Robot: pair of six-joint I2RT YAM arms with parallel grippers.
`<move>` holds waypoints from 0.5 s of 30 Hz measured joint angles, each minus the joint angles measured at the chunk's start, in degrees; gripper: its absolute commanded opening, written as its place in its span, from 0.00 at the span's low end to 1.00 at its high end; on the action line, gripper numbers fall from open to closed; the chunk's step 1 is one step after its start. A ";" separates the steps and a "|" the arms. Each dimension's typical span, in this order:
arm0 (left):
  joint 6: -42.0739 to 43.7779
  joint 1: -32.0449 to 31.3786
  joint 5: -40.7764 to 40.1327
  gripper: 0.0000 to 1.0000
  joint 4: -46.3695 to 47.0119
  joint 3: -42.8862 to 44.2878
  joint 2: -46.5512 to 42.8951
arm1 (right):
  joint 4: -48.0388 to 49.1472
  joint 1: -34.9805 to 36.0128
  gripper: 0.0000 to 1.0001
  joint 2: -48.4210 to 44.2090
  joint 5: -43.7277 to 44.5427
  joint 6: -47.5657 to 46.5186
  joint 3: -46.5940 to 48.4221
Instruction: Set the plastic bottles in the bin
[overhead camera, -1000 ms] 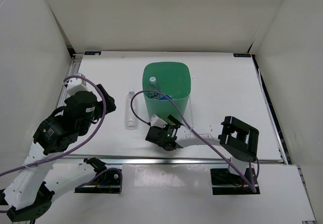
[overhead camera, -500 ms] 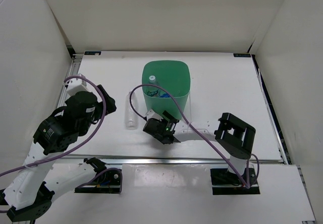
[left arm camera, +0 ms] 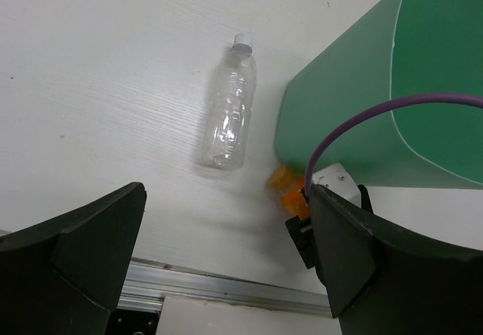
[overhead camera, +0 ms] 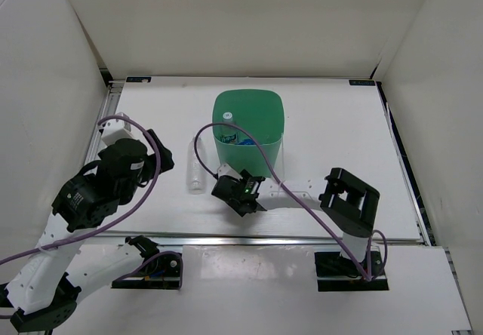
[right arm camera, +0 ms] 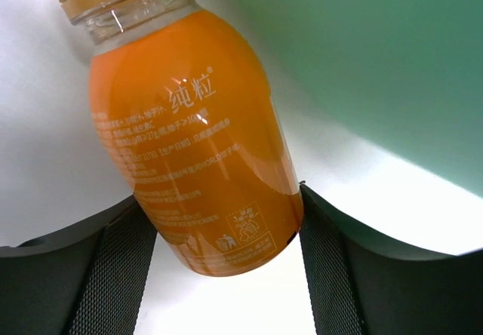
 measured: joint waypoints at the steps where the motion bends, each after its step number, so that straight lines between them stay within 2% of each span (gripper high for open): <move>1: 0.15 0.00 -0.09 1.00 0.07 -0.35 -0.09 | -1.05 0.28 0.18 0.00 -0.37 0.61 0.39; 6: 0.76 0.00 -1.25 1.00 1.05 -1.79 -0.59 | -9.79 3.61 0.05 0.00 -3.37 4.57 3.91; 11: 0.87 0.00 -4.35 1.00 1.64 -1.88 -0.66 | -18.95 7.78 0.04 -1.79 -4.79 6.75 13.38; 15: 0.87 0.00 -8.39 1.00 1.92 -1.86 -0.66 | -25.92 9.49 0.03 -4.22 -2.82 7.45 27.58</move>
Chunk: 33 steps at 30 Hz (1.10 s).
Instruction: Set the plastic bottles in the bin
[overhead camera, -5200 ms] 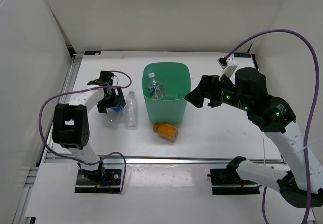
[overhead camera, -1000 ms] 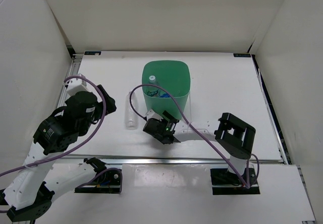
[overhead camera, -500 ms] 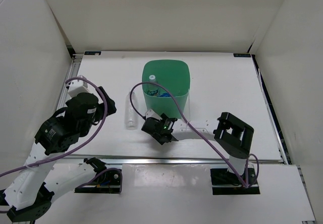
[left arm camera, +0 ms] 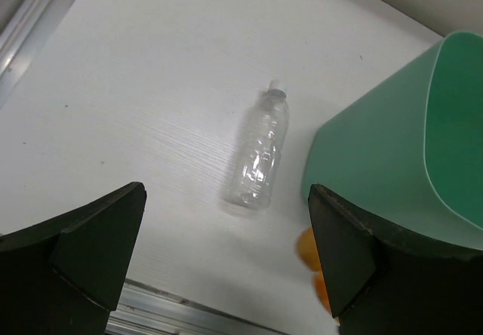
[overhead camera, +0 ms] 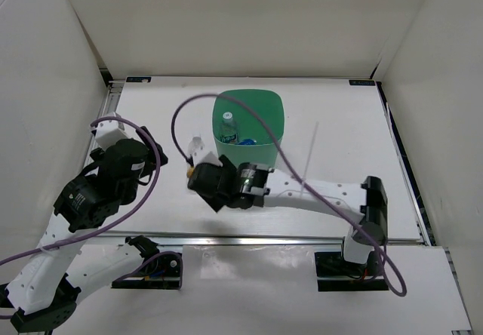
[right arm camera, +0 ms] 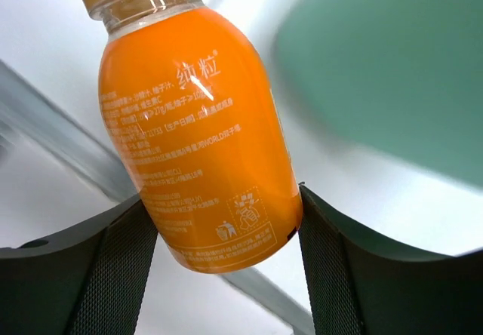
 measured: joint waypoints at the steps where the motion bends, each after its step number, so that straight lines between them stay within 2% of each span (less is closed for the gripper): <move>1: -0.09 0.00 -1.18 1.00 0.04 0.00 0.00 | -0.85 -0.04 0.03 -0.59 1.51 -0.35 4.81; 5: -0.02 0.00 -4.31 1.00 2.29 0.00 0.02 | -2.45 -2.73 0.03 -2.62 7.26 -3.61 19.74; 7: 0.15 0.00 -5.22 1.00 3.69 0.00 0.17 | -3.13 -6.73 0.03 -3.08 9.38 -6.03 26.25; 9: 0.20 0.00 -6.03 1.00 5.01 -0.02 0.70 | -2.80 -12.22 0.07 -3.06 10.69 -8.22 30.93; 10: 0.24 0.00 -6.25 1.00 5.57 -0.02 1.27 | -2.58 -15.13 0.13 -3.08 10.93 -9.40 32.39; 11: 0.31 0.00 -6.32 1.00 5.97 -0.02 1.95 | -2.10 -17.59 0.29 -3.15 11.17 -10.34 32.96; 13: 0.42 0.00 -6.32 1.00 6.64 -0.02 3.98 | -1.73 -22.08 0.52 -3.28 11.10 -12.04 32.94; 14: 0.70 0.00 -6.23 1.00 7.06 -0.02 5.14 | -1.66 -23.28 0.73 -3.28 10.73 -12.57 32.59; 17: 2.56 0.00 -4.81 1.00 9.35 -0.02 8.55 | -2.03 -26.03 0.82 -3.30 6.88 -12.66 31.26; 21: 4.50 0.07 -3.26 1.00 12.83 -0.28 9.75 | -2.49 -29.27 0.99 -4.09 -0.37 -11.65 29.55; 28: 3.50 0.48 0.35 1.00 15.54 -2.29 12.09 | -3.56 -31.61 1.00 -9.25 -8.46 -10.51 26.25; 31: 3.48 3.32 7.63 1.00 17.59 -4.46 15.91 | -3.69 -31.50 1.00 -12.72 -9.84 -10.45 25.05; 33: 4.07 7.82 14.53 1.00 19.69 -7.17 18.99 | -3.58 -31.52 1.00 -15.17 -10.23 -10.45 24.24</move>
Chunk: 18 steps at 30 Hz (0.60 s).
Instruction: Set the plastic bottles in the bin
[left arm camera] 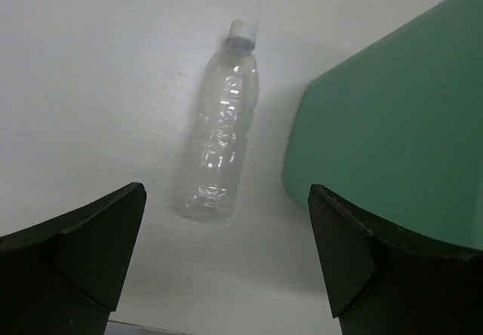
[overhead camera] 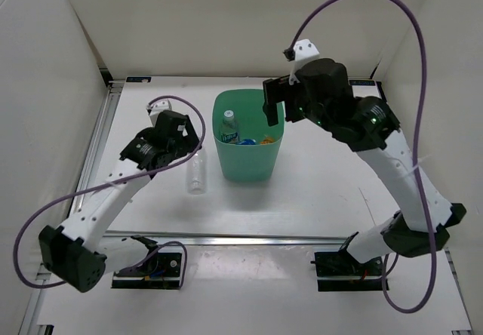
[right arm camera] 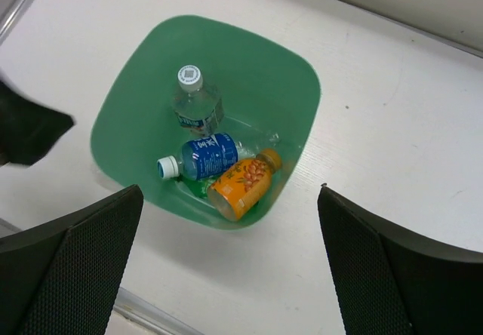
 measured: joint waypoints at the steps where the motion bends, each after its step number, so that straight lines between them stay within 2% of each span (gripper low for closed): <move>1: 0.50 2.14 2.84 1.00 1.16 -1.66 1.33 | -0.02 0.00 1.00 -1.14 -0.22 0.00 -0.59; 3: 1.97 6.14 8.24 1.00 4.11 -5.79 3.82 | 0.00 0.00 1.00 -3.65 -0.63 0.00 -2.25; 7: 4.59 9.20 15.23 1.00 8.61 -10.71 6.91 | -0.07 0.00 1.00 -7.15 -1.27 -0.09 -5.97; 13: 9.42 10.05 23.65 1.00 17.00 -10.95 15.56 | -0.15 0.00 1.00 -9.90 -1.97 -0.44 -10.19; 18: 12.52 11.23 26.38 1.00 20.20 -10.95 21.66 | -0.68 0.00 1.00 -12.26 -2.05 -0.79 -12.57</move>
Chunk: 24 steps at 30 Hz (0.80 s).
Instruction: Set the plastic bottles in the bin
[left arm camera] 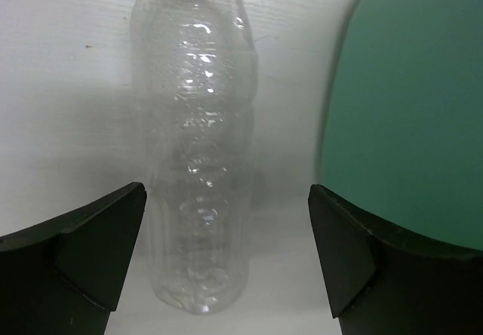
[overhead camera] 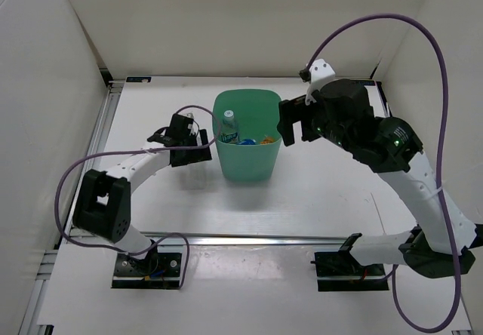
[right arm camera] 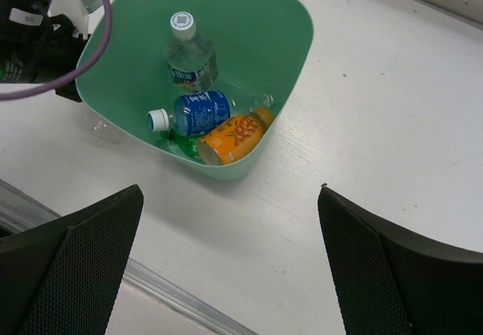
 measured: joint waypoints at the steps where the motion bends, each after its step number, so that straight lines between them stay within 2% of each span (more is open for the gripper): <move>1: 0.42 0.44 0.22 1.00 0.37 0.00 1.01 | -0.17 0.00 1.00 -0.44 0.00 -0.15 -0.20; 7: 1.55 1.38 0.39 1.00 2.25 0.02 7.96 | -0.48 0.00 1.00 -1.92 0.17 -1.01 -0.90; 10: 1.33 1.27 -0.35 0.88 2.67 0.33 10.71 | -0.50 0.00 1.00 -1.77 0.20 -1.14 -0.87; 11: 1.18 1.25 -0.24 0.83 3.32 0.33 10.86 | -0.59 0.00 1.00 -1.60 0.20 -1.14 -0.79; 12: 1.18 1.25 -0.31 0.68 3.58 0.33 11.04 | -0.61 0.00 1.00 -1.36 0.20 -1.14 -0.72; 14: 1.03 1.25 -0.20 0.62 4.37 -0.24 10.84 | -0.81 0.00 1.00 -0.70 0.20 -1.14 -0.35; 15: 0.92 1.25 -0.31 0.44 4.83 -0.92 9.94 | -0.92 0.00 1.00 -0.11 0.17 -1.14 0.17; 17: 0.46 1.25 -2.03 0.34 4.37 -3.02 7.82 | -0.92 0.00 1.00 0.96 0.15 -1.11 1.18; 21: -0.66 1.81 -6.82 0.34 0.55 -5.75 -0.26 | -1.44 -0.15 1.00 2.58 0.15 -1.05 2.69; 24: -0.81 2.73 -10.99 0.35 -2.43 -2.23 -8.61 | -1.79 -0.15 1.00 3.74 -0.02 -0.81 4.04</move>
